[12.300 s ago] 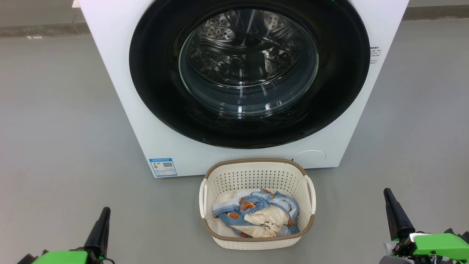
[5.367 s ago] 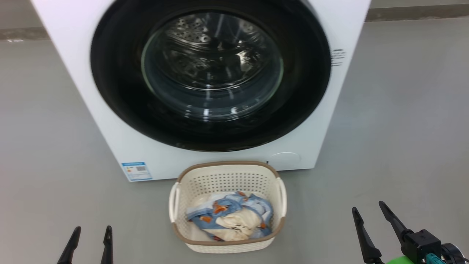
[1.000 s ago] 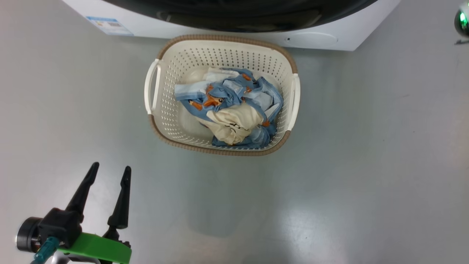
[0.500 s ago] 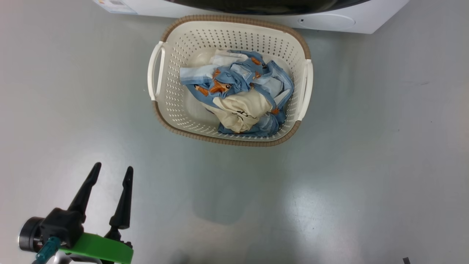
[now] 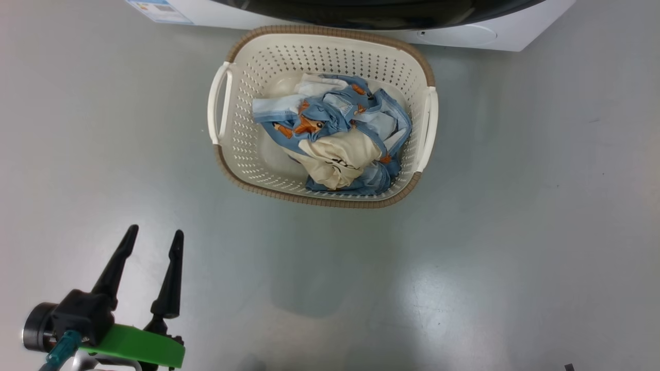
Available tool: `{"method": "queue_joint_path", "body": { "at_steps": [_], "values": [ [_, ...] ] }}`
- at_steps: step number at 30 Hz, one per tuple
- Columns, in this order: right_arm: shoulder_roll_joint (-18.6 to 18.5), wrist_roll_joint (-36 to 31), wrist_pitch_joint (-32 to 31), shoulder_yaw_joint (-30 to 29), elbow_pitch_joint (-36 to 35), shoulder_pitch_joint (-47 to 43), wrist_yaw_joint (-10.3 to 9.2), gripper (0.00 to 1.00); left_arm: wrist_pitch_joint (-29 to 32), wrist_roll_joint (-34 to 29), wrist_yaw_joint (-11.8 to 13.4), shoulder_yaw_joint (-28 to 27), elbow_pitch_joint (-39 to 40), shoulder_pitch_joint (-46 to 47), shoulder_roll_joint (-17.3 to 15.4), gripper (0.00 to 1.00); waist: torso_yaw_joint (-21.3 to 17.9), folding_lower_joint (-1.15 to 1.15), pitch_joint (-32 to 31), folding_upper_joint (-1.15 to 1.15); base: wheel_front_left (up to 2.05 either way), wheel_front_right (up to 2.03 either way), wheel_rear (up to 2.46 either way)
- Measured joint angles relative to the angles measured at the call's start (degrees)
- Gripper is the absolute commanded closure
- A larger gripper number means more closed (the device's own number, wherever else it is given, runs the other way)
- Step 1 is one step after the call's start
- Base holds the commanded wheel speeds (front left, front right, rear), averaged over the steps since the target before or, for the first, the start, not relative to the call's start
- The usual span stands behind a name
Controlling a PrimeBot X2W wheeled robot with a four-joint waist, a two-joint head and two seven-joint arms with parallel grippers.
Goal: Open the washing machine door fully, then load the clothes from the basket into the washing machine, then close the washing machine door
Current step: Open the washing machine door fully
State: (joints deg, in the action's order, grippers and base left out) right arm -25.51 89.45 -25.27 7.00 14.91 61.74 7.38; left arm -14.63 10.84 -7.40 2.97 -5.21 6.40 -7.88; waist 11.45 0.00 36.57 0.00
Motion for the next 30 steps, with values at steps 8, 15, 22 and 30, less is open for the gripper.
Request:
{"method": "queue_joint_path", "body": {
  "at_steps": [8, 15, 22, 30],
  "values": [
    [-0.4, 0.4, -2.5, 1.2, 0.9, 0.6, -0.01, 1.0, 0.0, 0.0, 0.0, 0.0, 0.0, 0.0, 0.0, 0.0, -0.6, 0.0, -0.5, 0.0, 0.0, 0.0, 0.0],
    [-0.3, 0.9, -3.8, 1.7, 1.2, 0.6, -0.08, 1.0, 0.0, 0.0, 0.0, 0.1, -0.2, -0.1, -0.2, 0.0, -1.4, 0.0, -1.0, 0.0, 0.0, 0.0, 0.0],
    [0.3, 1.0, -5.0, 2.4, 0.9, 0.6, -0.08, 1.0, 0.0, 0.0, 0.0, -0.1, -0.5, -0.3, -0.5, 0.0, -2.1, 0.0, -1.4, 0.0, 0.0, 0.0, 0.0],
    [0.7, 1.4, -6.5, 2.7, 0.2, 0.5, -0.08, 1.0, 0.0, -0.1, 0.0, -0.7, -0.7, -0.6, -0.5, 0.0, -2.8, 0.0, -1.5, 0.0, 0.0, 0.0, 0.0]
  ]
}}
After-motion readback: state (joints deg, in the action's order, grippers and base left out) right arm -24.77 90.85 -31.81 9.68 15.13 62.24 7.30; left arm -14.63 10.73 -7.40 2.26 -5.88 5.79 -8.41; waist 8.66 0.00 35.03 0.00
